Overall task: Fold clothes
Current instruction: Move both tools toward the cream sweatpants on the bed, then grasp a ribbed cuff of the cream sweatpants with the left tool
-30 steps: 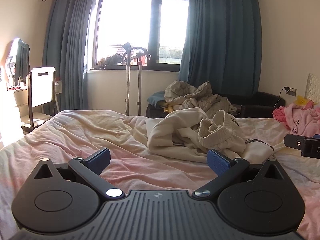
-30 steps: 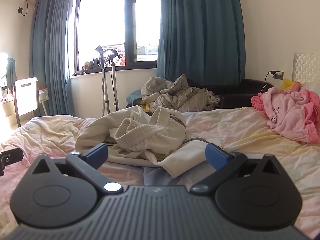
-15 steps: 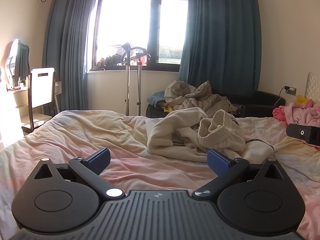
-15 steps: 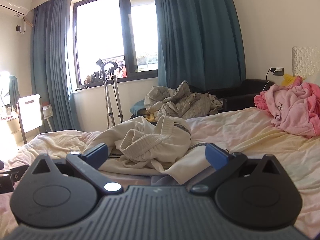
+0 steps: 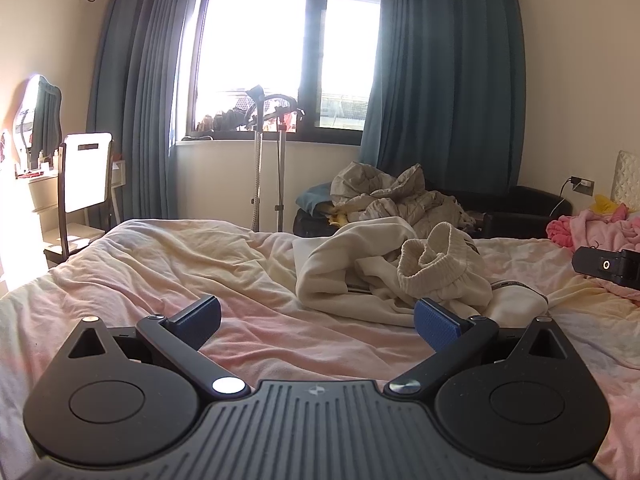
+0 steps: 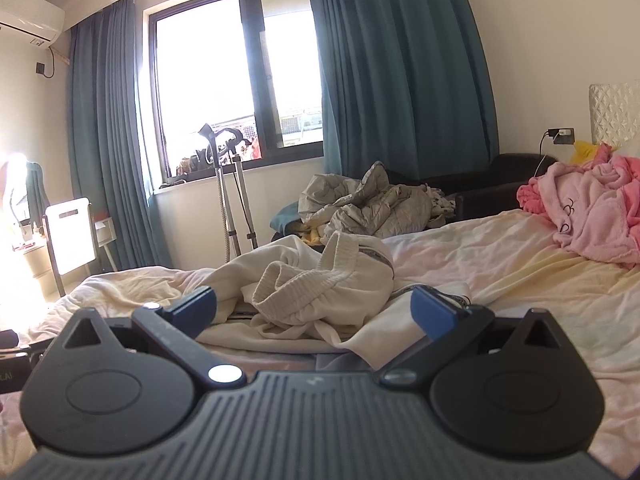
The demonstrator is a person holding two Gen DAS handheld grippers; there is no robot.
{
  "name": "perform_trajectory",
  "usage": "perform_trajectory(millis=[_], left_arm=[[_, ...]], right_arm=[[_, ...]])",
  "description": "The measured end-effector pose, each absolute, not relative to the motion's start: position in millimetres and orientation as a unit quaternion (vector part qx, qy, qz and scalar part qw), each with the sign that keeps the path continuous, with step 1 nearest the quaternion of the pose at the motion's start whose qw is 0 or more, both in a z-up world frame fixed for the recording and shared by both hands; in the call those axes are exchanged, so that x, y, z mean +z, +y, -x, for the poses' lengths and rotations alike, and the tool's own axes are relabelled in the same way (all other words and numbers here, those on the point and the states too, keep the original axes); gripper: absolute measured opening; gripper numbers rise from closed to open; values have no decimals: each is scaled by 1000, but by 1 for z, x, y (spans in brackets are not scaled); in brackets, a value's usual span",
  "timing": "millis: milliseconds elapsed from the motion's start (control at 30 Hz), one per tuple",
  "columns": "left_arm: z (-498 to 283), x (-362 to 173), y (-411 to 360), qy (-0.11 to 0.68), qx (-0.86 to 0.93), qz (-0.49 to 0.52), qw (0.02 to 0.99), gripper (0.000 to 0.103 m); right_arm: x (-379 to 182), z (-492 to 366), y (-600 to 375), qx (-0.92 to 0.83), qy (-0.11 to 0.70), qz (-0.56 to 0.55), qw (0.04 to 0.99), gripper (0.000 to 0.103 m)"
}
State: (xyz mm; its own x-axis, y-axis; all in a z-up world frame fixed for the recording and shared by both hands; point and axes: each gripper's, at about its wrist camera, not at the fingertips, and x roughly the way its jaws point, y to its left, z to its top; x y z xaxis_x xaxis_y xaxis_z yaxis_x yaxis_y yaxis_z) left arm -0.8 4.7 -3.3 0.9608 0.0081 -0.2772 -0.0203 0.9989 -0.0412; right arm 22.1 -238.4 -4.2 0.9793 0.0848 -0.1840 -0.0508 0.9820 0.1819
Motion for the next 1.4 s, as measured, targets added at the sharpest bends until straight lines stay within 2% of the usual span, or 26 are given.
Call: perform_trajectory(millis=[267, 500, 767, 867, 1067, 1100, 1133, 1233, 1333, 1367, 1400], left_arm=[[-1, -5, 5, 144, 12, 22, 989, 103], [-24, -1, -3, 152, 0, 15, 988, 103], [-110, -8, -39, 172, -23, -5, 985, 98], [-161, -17, -57, 189, -28, 1, 981, 92], [-252, -42, -78, 251, -29, 26, 967, 71], [-263, -46, -79, 259, -35, 26, 965, 63], [-272, -49, -81, 264, -42, 26, 963, 60], [-290, -55, -86, 270, -65, 6, 961, 55], [-314, -65, -88, 302, -97, 27, 948, 51], [-321, -68, -88, 315, -106, 42, 942, 49], [-328, -71, -88, 326, -111, 55, 937, 41]], right_arm=[[1, -25, -236, 34, 94, -74, 992, 103], [33, -72, -255, 24, 96, -69, 993, 103], [14, -94, -297, -5, 127, -115, 985, 103], [7, -96, -304, 0, 128, -130, 983, 103], [-6, -109, -310, 7, 139, -150, 979, 103], [-8, -111, -311, 9, 141, -154, 978, 103], [-10, -114, -312, 11, 143, -157, 977, 103], [-16, -121, -315, 16, 150, -167, 974, 103], [-21, -126, -317, 21, 153, -175, 972, 103], [-23, -128, -317, 23, 155, -177, 972, 103], [-26, -129, -317, 26, 156, -179, 971, 103]])
